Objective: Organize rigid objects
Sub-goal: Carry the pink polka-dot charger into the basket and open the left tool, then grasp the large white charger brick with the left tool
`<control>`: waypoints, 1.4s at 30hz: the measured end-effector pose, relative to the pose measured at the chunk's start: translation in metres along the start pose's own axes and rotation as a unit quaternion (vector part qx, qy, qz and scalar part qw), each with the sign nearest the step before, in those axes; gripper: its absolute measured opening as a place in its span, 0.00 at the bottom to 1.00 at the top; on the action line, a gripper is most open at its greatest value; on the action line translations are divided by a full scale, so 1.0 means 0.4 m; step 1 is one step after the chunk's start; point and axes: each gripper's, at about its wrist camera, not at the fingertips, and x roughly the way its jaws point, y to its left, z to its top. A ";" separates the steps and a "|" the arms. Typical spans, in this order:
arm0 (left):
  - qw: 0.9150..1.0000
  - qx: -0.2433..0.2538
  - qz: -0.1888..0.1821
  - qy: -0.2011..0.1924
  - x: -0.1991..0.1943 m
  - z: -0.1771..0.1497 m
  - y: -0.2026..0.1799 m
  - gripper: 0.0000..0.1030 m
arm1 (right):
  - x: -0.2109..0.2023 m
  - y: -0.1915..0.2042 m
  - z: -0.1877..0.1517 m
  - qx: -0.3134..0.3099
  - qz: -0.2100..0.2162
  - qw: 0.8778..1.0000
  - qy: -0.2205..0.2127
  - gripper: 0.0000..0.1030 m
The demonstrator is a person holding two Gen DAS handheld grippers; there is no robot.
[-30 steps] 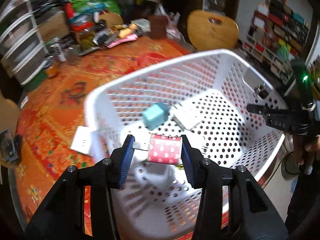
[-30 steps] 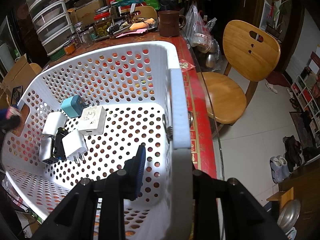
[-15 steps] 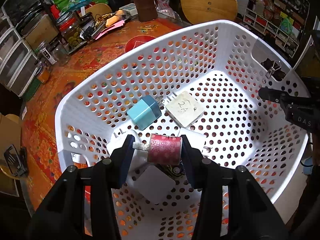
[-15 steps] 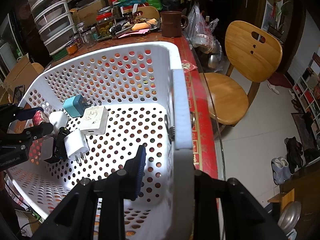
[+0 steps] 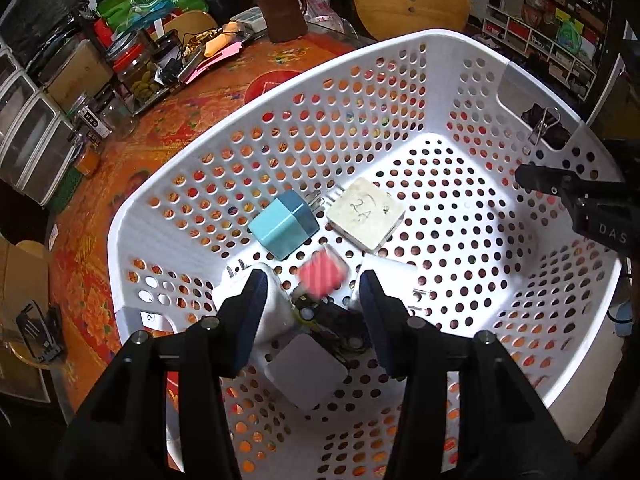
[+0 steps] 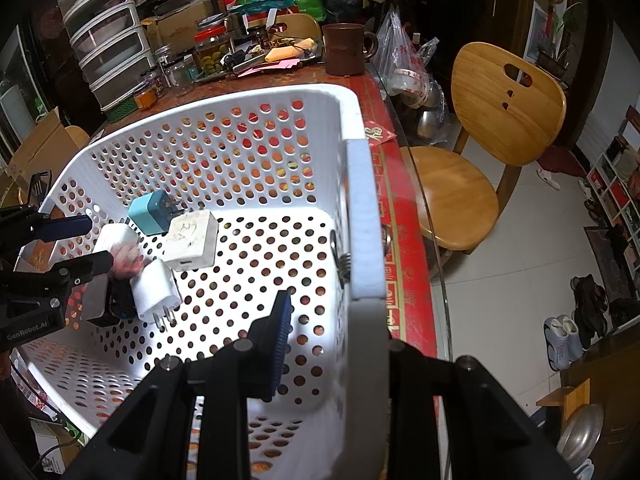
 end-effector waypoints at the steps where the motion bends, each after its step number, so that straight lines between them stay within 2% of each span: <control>1: 1.000 0.002 -0.003 -0.009 -0.009 -0.003 0.001 0.55 | 0.000 0.000 0.000 0.000 0.000 1.000 0.000 0.26; 2: 1.000 0.000 -0.008 -0.022 -0.019 -0.006 0.004 0.60 | -0.001 0.000 0.000 0.000 0.000 1.000 0.000 0.26; 4: 0.999 -0.006 -0.010 -0.047 -0.046 -0.015 0.020 0.79 | 0.000 0.000 0.000 0.000 -0.001 1.000 0.002 0.26; 5: 0.998 -0.013 -0.003 -0.064 -0.067 -0.026 0.038 0.80 | 0.000 0.000 0.000 0.000 -0.002 1.000 0.002 0.26; 8: 0.991 -0.076 0.015 -0.108 -0.144 -0.065 0.142 0.83 | 0.002 -0.003 0.000 0.000 -0.003 1.000 0.002 0.26; 9: 0.987 -0.101 0.012 -0.124 -0.168 -0.079 0.185 0.90 | 0.002 -0.003 0.000 0.000 -0.003 1.000 0.003 0.26; 10: 0.979 -0.142 0.019 -0.147 -0.199 -0.106 0.256 1.00 | 0.002 -0.002 0.000 0.000 -0.004 1.000 0.003 0.26; 12: 0.969 -0.184 0.041 -0.160 -0.219 -0.140 0.345 0.99 | 0.002 -0.003 0.000 -0.001 -0.004 1.000 0.003 0.26; 15: 0.962 -0.226 0.061 -0.138 -0.180 -0.195 0.477 0.99 | 0.003 -0.005 0.000 -0.002 -0.005 1.000 0.003 0.26; 19: 0.968 -0.220 0.084 -0.087 -0.035 -0.233 0.542 0.99 | 0.002 -0.005 0.001 -0.001 -0.005 1.000 0.002 0.26; 23: 0.977 -0.197 0.054 -0.058 0.099 -0.237 0.536 0.99 | 0.002 -0.005 0.001 0.000 -0.006 1.000 0.003 0.26; 27: 0.981 -0.183 0.046 -0.051 0.183 -0.217 0.516 0.99 | 0.003 -0.003 0.002 0.000 -0.011 1.000 0.005 0.26; 32: 0.986 -0.156 0.052 -0.034 0.262 -0.184 0.490 0.99 | 0.002 -0.004 0.002 0.000 -0.013 1.000 0.007 0.26; 35: 0.986 -0.156 0.058 -0.026 0.289 -0.178 0.489 0.96 | 0.002 -0.004 0.003 0.001 -0.012 1.000 0.006 0.26; 42: 0.984 -0.165 0.056 -0.036 0.290 -0.183 0.500 0.99 | 0.002 -0.004 0.002 0.000 -0.013 1.000 0.006 0.26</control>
